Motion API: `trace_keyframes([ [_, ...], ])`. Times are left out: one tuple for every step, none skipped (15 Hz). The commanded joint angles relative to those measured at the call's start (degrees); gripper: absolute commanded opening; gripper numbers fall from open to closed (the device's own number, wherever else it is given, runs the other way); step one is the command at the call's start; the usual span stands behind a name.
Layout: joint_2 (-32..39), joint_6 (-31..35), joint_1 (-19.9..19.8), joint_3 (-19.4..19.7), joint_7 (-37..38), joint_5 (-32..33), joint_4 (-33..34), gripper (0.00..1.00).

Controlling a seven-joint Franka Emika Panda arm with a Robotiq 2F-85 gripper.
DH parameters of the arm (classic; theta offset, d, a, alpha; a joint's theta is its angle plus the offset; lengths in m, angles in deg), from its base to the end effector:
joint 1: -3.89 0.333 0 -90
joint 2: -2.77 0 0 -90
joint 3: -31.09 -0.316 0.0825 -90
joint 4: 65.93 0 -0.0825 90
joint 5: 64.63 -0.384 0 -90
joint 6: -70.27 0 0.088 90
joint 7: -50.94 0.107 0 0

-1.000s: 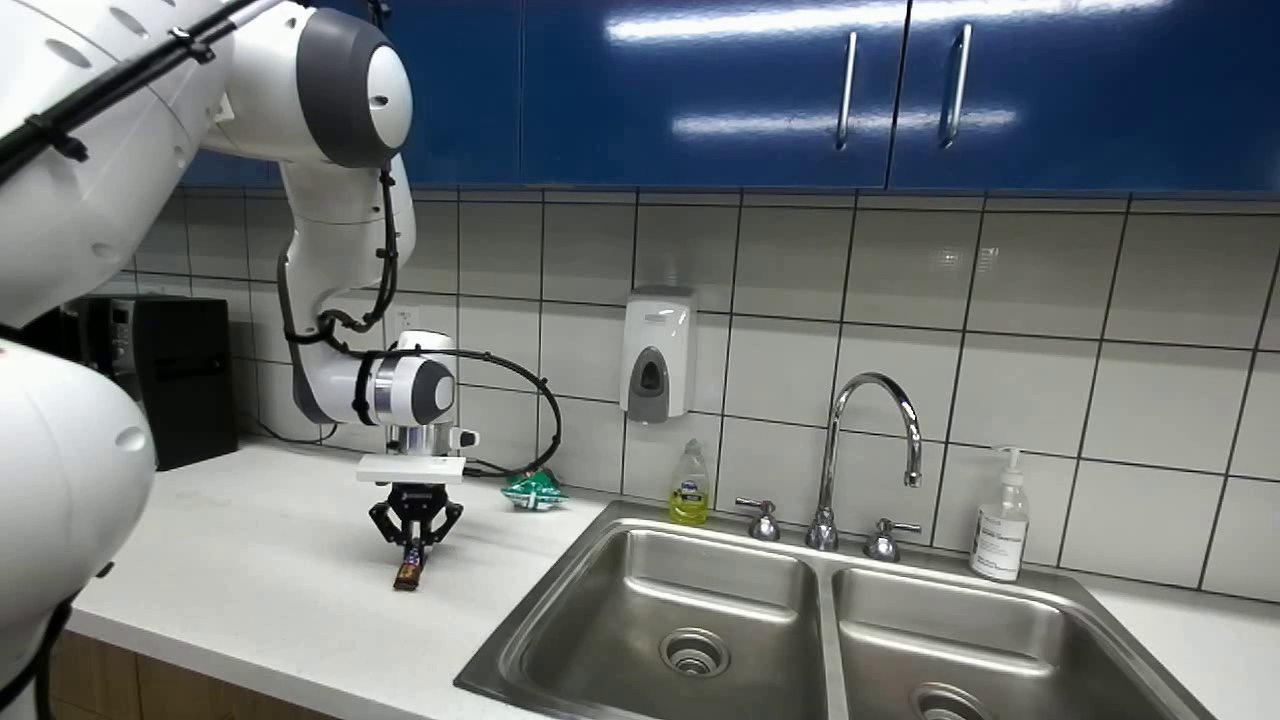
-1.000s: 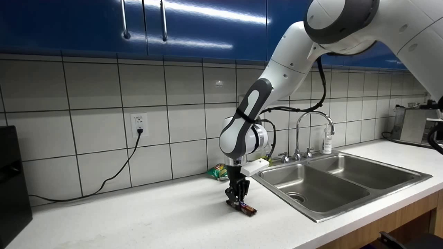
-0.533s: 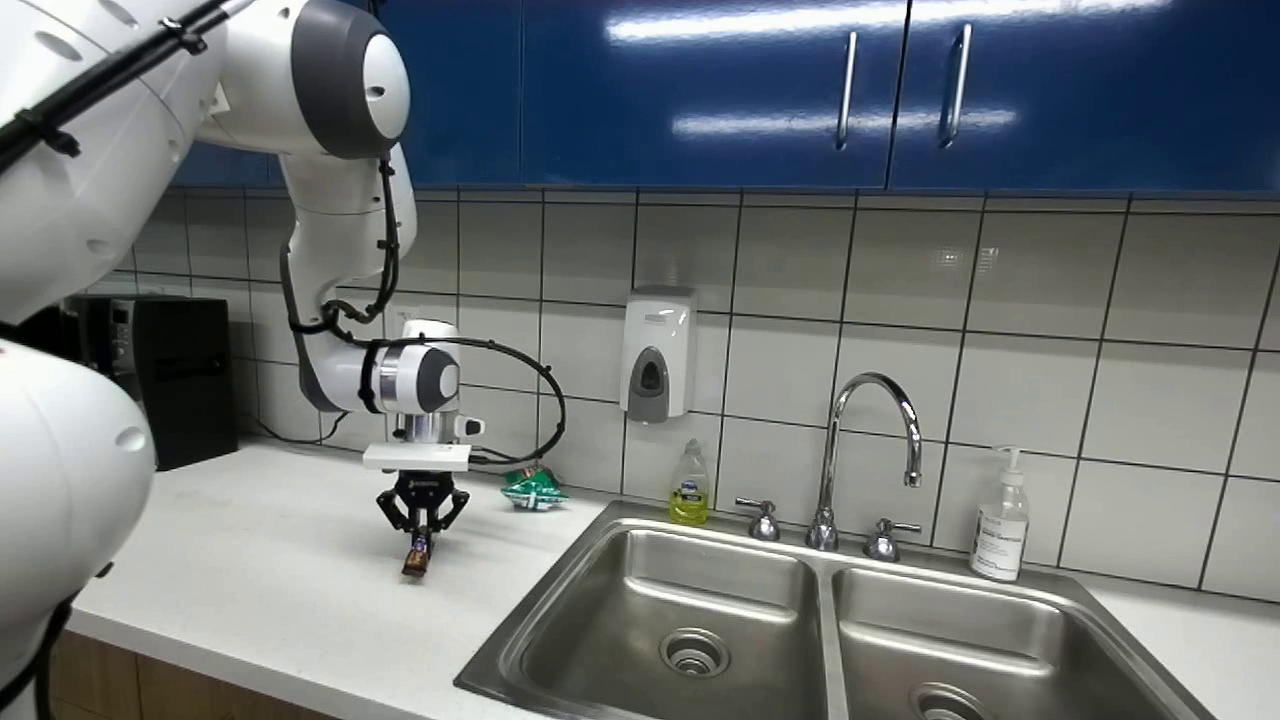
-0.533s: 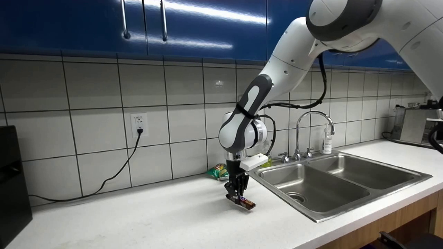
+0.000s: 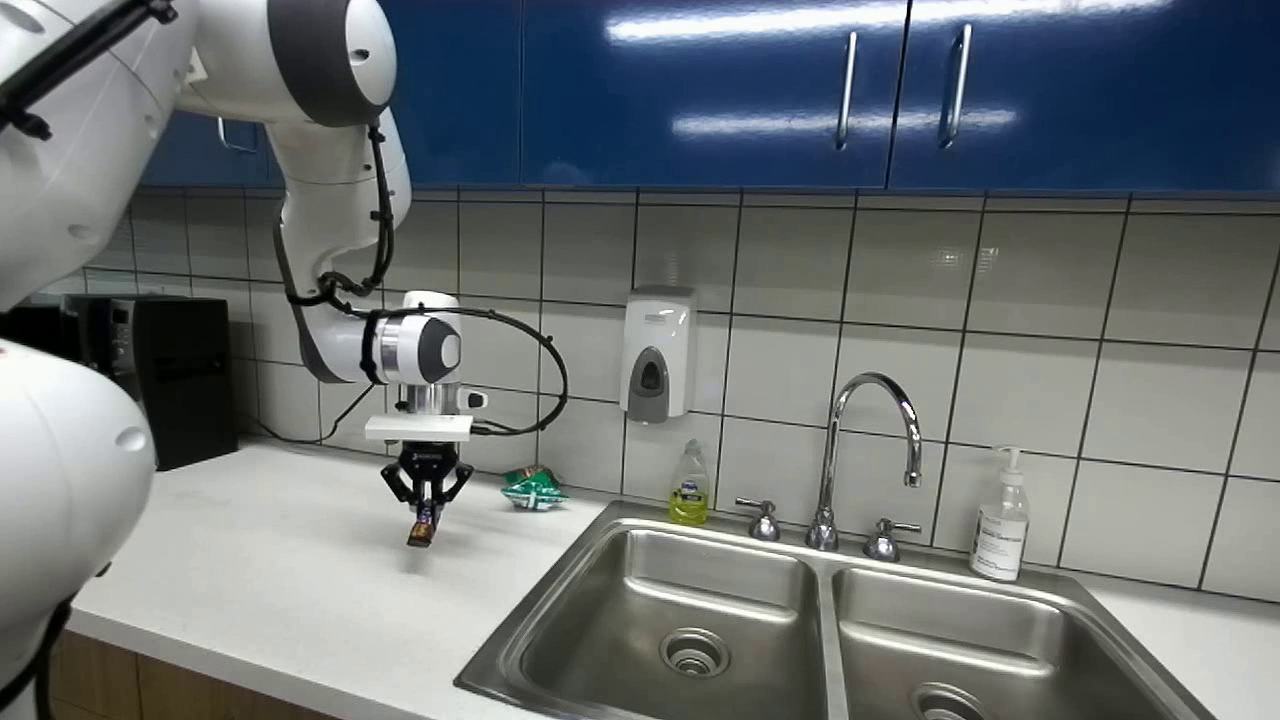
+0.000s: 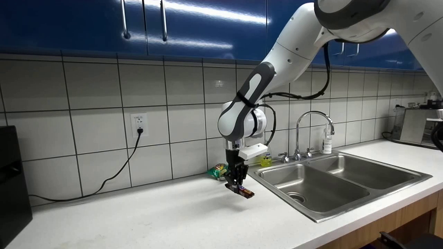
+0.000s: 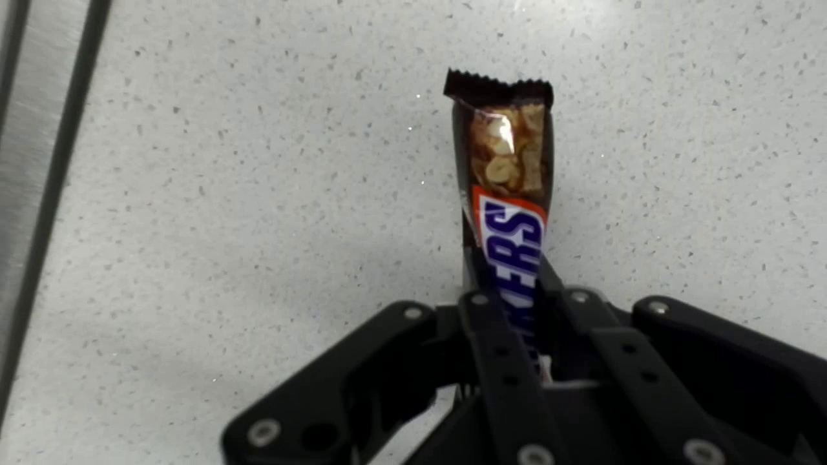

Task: Put the snickers bar inside the sink

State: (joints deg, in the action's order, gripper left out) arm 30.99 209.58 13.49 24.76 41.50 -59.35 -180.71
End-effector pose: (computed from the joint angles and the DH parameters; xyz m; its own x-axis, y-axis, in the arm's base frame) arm 0.5777 0.1634 0.2047 0.8745 0.4814 -0.0598 0.4819 -0.8762 -0.0063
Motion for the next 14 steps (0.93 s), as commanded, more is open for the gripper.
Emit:
trace_keyframes([
  [-2.95,-1.67,-0.69,0.95,2.3,0.93,-1.5,0.04],
  [-3.38,-1.45,-1.15,1.51,2.46,0.85,-1.96,0.04],
  [-3.83,-1.26,-1.55,2.15,2.61,0.85,-2.48,0.04],
  [-4.33,-1.11,-2.09,2.81,2.75,0.79,-3.03,0.04],
  [-4.8,-0.89,-2.7,3.47,2.85,0.72,-3.6,0.04],
  [-5.4,-0.53,-3.55,4.18,2.78,0.56,-4.21,0.04],
  [-5.94,-0.45,-4.38,4.79,2.55,0.46,-4.75,0.04],
  [-6.55,-0.52,-5.3,5.43,2.48,0.26,-5.33,0.04],
  [-7.05,-0.54,-6.19,6.04,2.4,0.17,-5.84,0.04],
  [-7.53,-0.25,-7.07,6.77,2.51,0.23,-6.38,0.04],
  [-8.02,-0.26,-7.95,7.31,2.35,0.11,-6.88,0.04],
  [-8.4,-0.05,-8.84,7.98,2.37,0.01,-7.33,0.04],
  [-8.77,0.1,-9.68,8.57,2.28,-0.05,-7.79,0.04],
  [-8.96,0.3,-10.56,9.17,2.24,-0.13,-8.15,0.04],
])
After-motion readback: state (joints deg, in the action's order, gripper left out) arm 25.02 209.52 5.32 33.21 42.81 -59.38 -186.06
